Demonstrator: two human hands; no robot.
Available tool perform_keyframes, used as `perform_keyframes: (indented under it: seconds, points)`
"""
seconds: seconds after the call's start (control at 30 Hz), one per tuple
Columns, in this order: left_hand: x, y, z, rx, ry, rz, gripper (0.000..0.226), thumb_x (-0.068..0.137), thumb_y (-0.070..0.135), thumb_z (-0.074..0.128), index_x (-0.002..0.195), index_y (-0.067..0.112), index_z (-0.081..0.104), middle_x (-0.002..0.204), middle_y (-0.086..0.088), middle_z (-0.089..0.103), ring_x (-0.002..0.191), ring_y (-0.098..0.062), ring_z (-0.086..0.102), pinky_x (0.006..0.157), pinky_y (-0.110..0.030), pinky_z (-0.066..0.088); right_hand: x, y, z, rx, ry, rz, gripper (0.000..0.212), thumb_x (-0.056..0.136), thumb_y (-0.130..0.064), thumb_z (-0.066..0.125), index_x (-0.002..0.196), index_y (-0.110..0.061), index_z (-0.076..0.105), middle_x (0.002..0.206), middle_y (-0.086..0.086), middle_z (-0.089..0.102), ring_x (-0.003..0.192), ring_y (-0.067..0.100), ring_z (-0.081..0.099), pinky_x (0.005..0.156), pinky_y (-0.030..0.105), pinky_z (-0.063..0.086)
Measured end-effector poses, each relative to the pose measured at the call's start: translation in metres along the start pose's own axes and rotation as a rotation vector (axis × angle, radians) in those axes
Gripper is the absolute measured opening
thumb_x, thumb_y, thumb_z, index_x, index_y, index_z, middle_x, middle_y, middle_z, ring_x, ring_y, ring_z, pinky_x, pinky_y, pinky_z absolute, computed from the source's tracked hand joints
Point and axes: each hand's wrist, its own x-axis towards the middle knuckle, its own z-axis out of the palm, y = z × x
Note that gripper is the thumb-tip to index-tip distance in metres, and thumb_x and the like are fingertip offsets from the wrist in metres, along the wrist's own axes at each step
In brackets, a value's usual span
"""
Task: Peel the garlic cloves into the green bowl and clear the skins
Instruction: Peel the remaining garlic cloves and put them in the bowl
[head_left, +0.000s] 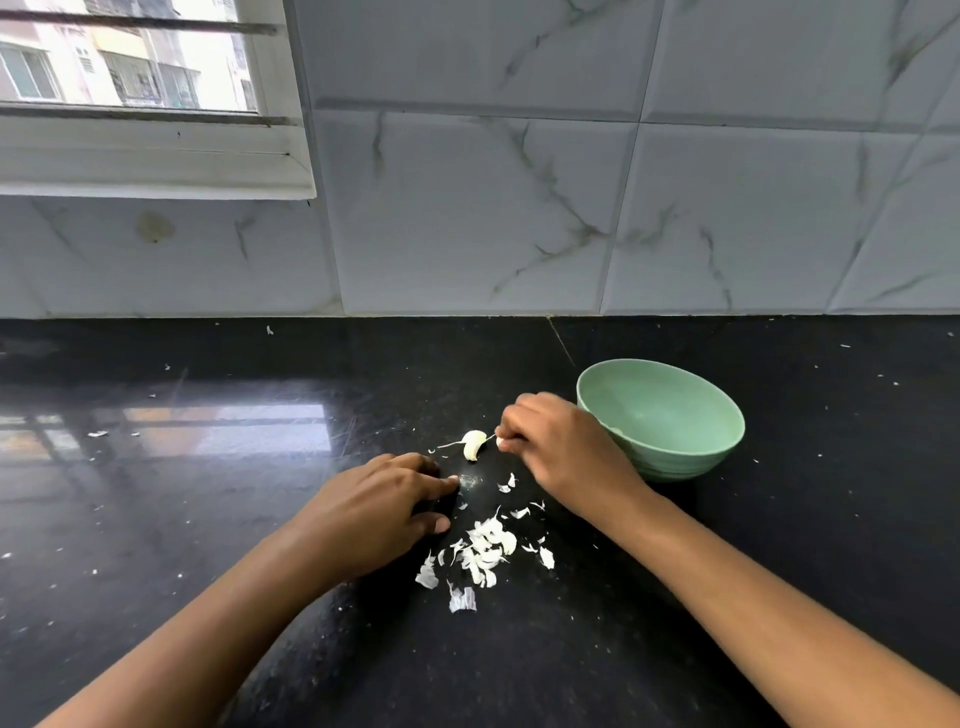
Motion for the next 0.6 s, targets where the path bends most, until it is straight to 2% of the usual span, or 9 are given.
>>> perform_keyframes:
  seconds: [0.07, 0.13, 0.23, 0.33, 0.47, 0.6]
  points:
    - [0.000, -0.001, 0.000, 0.005, -0.034, 0.007, 0.051, 0.096, 0.046, 0.044, 0.144, 0.044, 0.027, 0.153, 0.017, 0.025, 0.138, -0.009, 0.028, 0.109, -0.033, 0.032, 0.001, 0.000, 0.003, -0.043, -0.100, -0.078, 0.015, 0.076, -0.002, 0.067, 0.076, -0.012, 0.056, 0.075, 0.004, 0.057, 0.071, 0.026, 0.055, 0.056, 0.040, 0.049]
    - [-0.001, -0.003, -0.001, 0.005, -0.064, 0.013, 0.053, 0.096, 0.046, 0.044, 0.145, 0.045, 0.023, 0.156, 0.017, 0.019, 0.142, -0.010, 0.023, 0.112, -0.034, 0.028, 0.008, 0.004, -0.003, -0.064, -0.161, -0.118, 0.012, 0.076, -0.002, 0.065, 0.076, -0.011, 0.058, 0.077, 0.006, 0.058, 0.073, 0.027, 0.056, 0.061, 0.041, 0.049]
    - [0.000, -0.005, -0.001, 0.005, -0.087, 0.018, 0.055, 0.096, 0.047, 0.044, 0.146, 0.046, 0.021, 0.157, 0.017, 0.015, 0.143, -0.010, 0.019, 0.114, -0.035, 0.026, 0.011, 0.007, -0.007, 0.059, -0.043, -0.056, 0.008, 0.074, -0.004, 0.063, 0.074, -0.011, 0.059, 0.075, 0.004, 0.060, 0.073, 0.021, 0.055, 0.066, 0.031, 0.042]
    - [0.000, -0.005, 0.000, 0.010, -0.094, 0.013, 0.055, 0.096, 0.047, 0.043, 0.147, 0.044, 0.021, 0.157, 0.015, 0.015, 0.143, -0.011, 0.020, 0.114, -0.036, 0.026, 0.003, 0.001, 0.003, -0.011, -0.147, -0.112, 0.014, 0.075, -0.001, 0.066, 0.075, -0.013, 0.058, 0.076, 0.003, 0.059, 0.072, 0.024, 0.057, 0.063, 0.037, 0.047]
    - [0.001, -0.006, -0.001, 0.005, -0.092, 0.017, 0.055, 0.096, 0.048, 0.044, 0.146, 0.044, 0.023, 0.157, 0.015, 0.017, 0.142, -0.011, 0.022, 0.113, -0.036, 0.028, 0.002, 0.005, 0.006, 0.051, -0.080, -0.053, 0.012, 0.075, -0.003, 0.066, 0.075, -0.012, 0.058, 0.075, 0.003, 0.059, 0.071, 0.022, 0.056, 0.064, 0.031, 0.042]
    - [0.001, -0.004, -0.002, 0.009, -0.087, 0.017, 0.054, 0.095, 0.048, 0.045, 0.146, 0.043, 0.025, 0.156, 0.014, 0.020, 0.141, -0.011, 0.024, 0.112, -0.036, 0.029, 0.010, 0.005, 0.005, 0.066, -0.188, -0.042, 0.008, 0.080, -0.004, 0.066, 0.078, -0.009, 0.061, 0.081, 0.005, 0.061, 0.079, 0.022, 0.057, 0.068, 0.034, 0.044]
